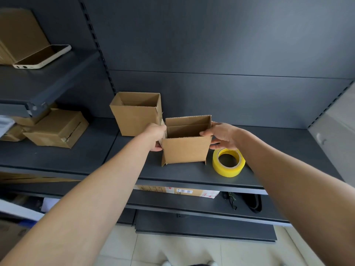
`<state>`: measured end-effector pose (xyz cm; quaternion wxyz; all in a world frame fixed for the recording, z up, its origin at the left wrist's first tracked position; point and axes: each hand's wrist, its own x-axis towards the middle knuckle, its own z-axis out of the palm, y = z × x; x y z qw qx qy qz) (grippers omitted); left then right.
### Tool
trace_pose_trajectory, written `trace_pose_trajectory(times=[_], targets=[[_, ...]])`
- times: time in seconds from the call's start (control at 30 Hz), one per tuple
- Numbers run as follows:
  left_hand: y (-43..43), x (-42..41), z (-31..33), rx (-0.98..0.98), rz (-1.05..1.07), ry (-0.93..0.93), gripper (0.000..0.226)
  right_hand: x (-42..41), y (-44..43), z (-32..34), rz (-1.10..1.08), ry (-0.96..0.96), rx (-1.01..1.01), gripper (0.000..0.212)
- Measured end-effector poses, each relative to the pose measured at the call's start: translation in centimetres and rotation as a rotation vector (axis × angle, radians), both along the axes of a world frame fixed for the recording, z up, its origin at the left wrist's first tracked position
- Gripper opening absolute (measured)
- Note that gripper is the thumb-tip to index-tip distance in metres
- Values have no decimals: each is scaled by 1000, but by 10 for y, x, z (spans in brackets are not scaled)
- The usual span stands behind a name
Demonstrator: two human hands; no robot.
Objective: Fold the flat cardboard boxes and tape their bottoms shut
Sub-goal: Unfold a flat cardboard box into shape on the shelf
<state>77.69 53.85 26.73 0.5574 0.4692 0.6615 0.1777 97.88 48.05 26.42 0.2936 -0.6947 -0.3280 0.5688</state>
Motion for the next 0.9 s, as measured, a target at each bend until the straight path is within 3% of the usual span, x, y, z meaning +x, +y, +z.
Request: trace_pose_trajectory(times=[0.33, 0.6, 0.9], targets=[[-2, 2, 2, 59, 5, 14, 39, 2, -3, 1, -9, -4, -9, 37], [-5, 0, 5, 118, 94, 81, 33, 4, -7, 9, 103, -112, -109, 36], [-10, 8, 0, 90, 138, -118, 45, 1, -11, 7, 28, -64, -80, 45]])
